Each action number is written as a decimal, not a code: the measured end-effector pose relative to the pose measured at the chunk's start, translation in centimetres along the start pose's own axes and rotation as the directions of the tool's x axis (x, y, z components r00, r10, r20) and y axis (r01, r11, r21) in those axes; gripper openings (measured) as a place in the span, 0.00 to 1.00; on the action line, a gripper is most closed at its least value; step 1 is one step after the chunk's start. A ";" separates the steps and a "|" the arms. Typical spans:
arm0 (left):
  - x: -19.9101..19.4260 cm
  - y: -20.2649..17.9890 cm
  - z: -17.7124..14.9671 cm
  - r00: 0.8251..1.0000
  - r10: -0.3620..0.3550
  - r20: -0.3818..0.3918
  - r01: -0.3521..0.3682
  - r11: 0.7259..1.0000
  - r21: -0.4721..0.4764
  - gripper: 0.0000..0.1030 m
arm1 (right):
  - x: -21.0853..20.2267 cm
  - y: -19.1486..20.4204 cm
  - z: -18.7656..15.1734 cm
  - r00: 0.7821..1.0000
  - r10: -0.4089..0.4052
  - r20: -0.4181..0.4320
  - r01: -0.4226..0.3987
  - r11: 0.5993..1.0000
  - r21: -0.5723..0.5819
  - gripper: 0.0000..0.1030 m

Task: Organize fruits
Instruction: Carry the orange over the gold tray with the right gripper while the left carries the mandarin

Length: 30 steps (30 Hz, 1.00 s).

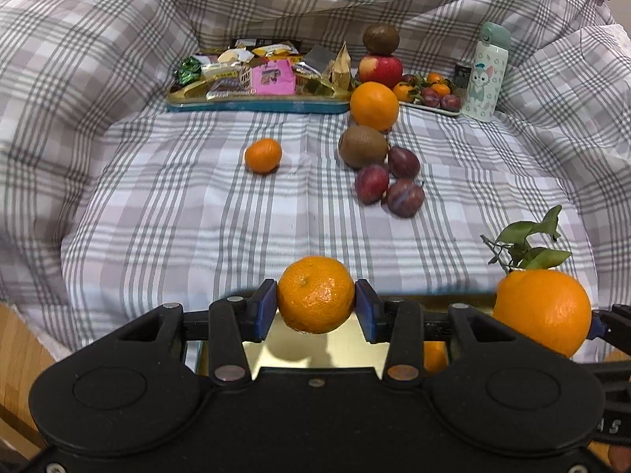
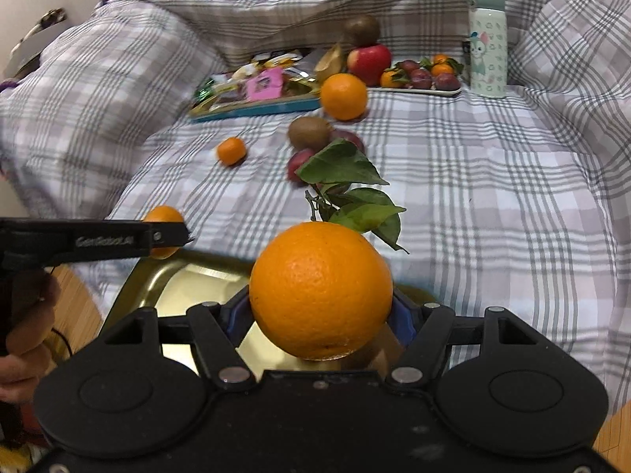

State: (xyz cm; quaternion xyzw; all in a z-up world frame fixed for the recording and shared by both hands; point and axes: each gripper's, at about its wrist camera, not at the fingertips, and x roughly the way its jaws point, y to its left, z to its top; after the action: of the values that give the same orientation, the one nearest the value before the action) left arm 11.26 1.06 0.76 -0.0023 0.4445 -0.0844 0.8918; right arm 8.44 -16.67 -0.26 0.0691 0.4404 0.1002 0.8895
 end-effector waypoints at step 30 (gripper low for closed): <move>-1.9 -1.4 -8.5 0.998 0.028 -0.060 -0.029 0.999 -0.030 0.49 | -1.8 1.8 -8.3 0.994 -0.045 -0.100 0.041 0.998 -0.046 0.70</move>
State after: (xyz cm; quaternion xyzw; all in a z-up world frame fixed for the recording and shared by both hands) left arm 3.16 0.58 -2.76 -0.0070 0.4722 -0.0648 0.8791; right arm 0.54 -15.06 -3.44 0.0350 0.4837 0.0940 0.8694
